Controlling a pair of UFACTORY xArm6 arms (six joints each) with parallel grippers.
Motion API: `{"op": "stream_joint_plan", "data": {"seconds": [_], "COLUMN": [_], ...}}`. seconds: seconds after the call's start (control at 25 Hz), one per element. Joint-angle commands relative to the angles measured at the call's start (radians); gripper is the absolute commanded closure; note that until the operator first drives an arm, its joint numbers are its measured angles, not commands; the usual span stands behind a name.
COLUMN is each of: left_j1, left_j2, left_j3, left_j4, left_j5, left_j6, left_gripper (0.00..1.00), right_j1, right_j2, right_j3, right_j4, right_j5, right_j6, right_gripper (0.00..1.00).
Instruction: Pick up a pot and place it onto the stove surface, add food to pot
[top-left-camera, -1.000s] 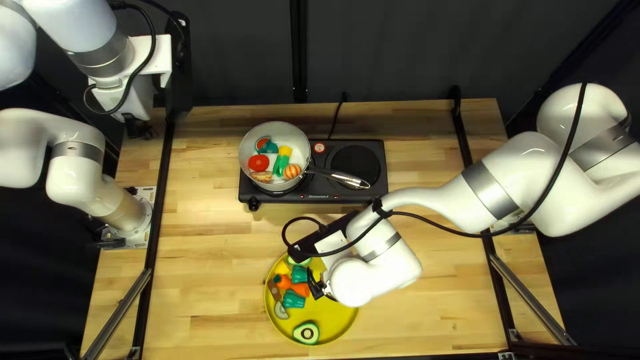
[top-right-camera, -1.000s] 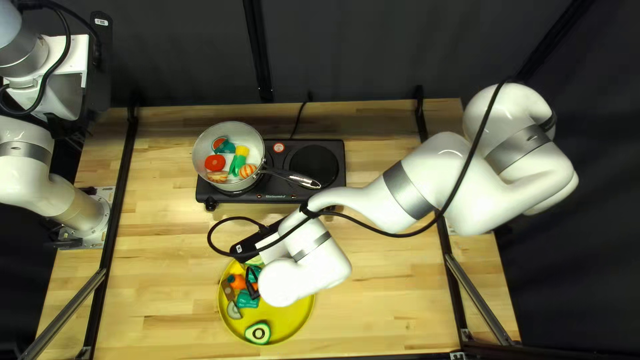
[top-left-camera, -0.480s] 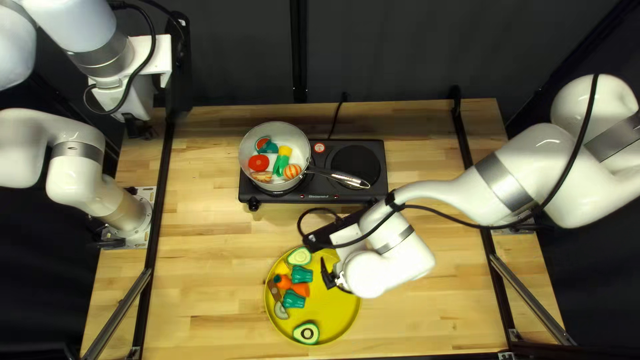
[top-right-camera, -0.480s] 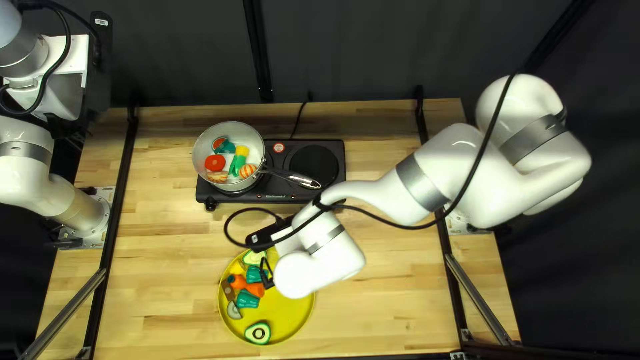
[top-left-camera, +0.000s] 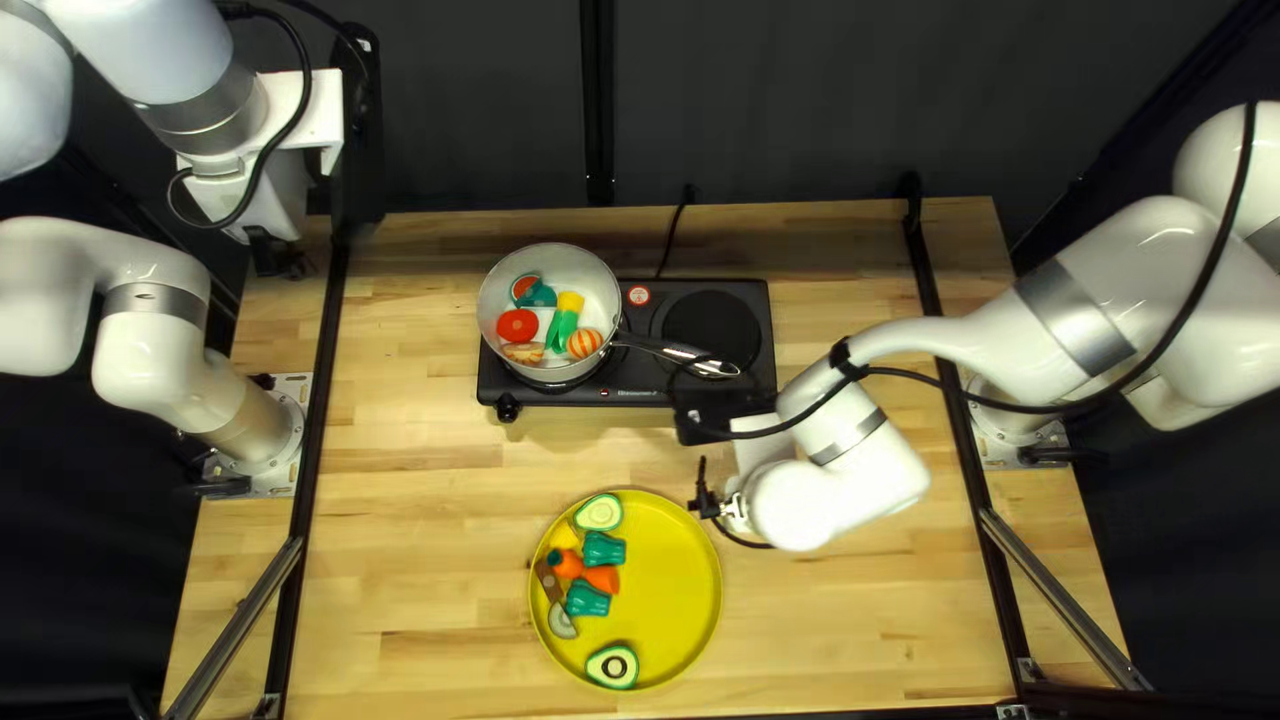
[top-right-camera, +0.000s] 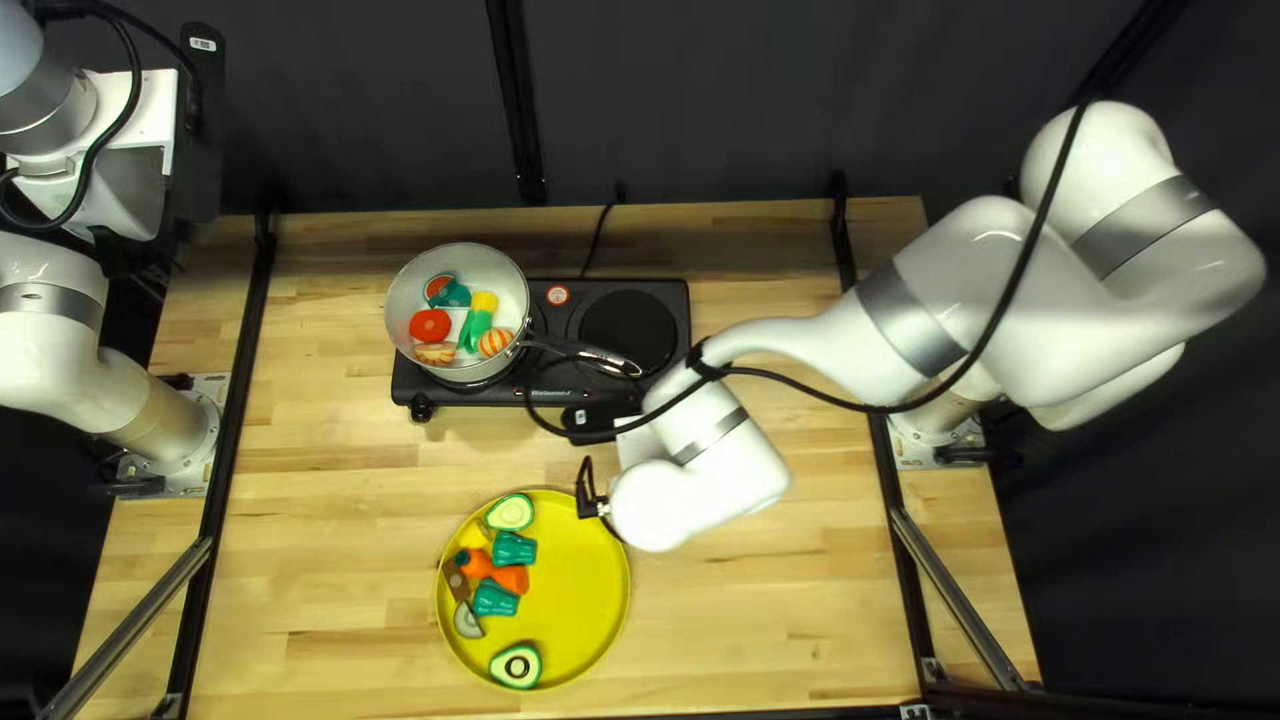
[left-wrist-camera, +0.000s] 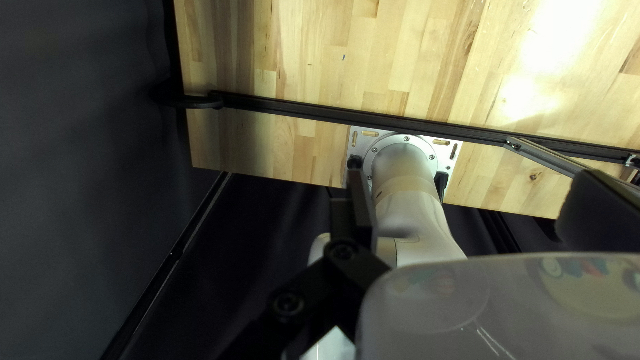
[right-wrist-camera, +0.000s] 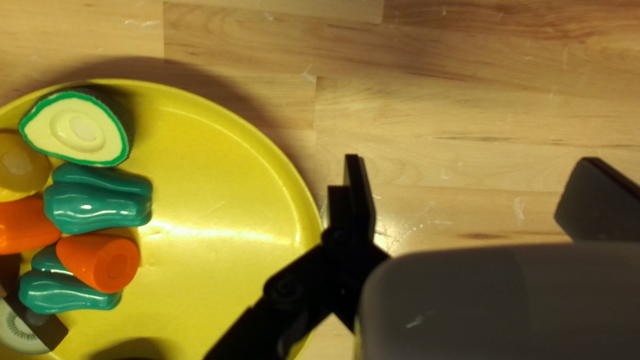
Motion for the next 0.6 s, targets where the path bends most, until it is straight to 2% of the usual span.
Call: {"op": "stream_joint_plan", "data": {"seconds": [0.04, 0.28, 0.6], "left_j1": [0.000, 0.000, 0.000], "left_j2": [0.000, 0.000, 0.000], "left_j3": [0.000, 0.000, 0.000], "left_j4": [0.000, 0.000, 0.000], "left_j5": [0.000, 0.000, 0.000], "left_j6": [0.000, 0.000, 0.000], "left_gripper": [0.00, 0.00, 0.00], "right_j1": [-0.038, -0.068, 0.004], "right_j2": [-0.038, -0.047, -0.018], "right_j3": [0.099, 0.194, 0.166], "right_j4": [-0.085, -0.218, -0.315], "right_j5": [-0.087, -0.154, -0.096], "right_j6": [0.060, 0.170, 0.279], "right_gripper": [0.00, 0.00, 0.00]}}
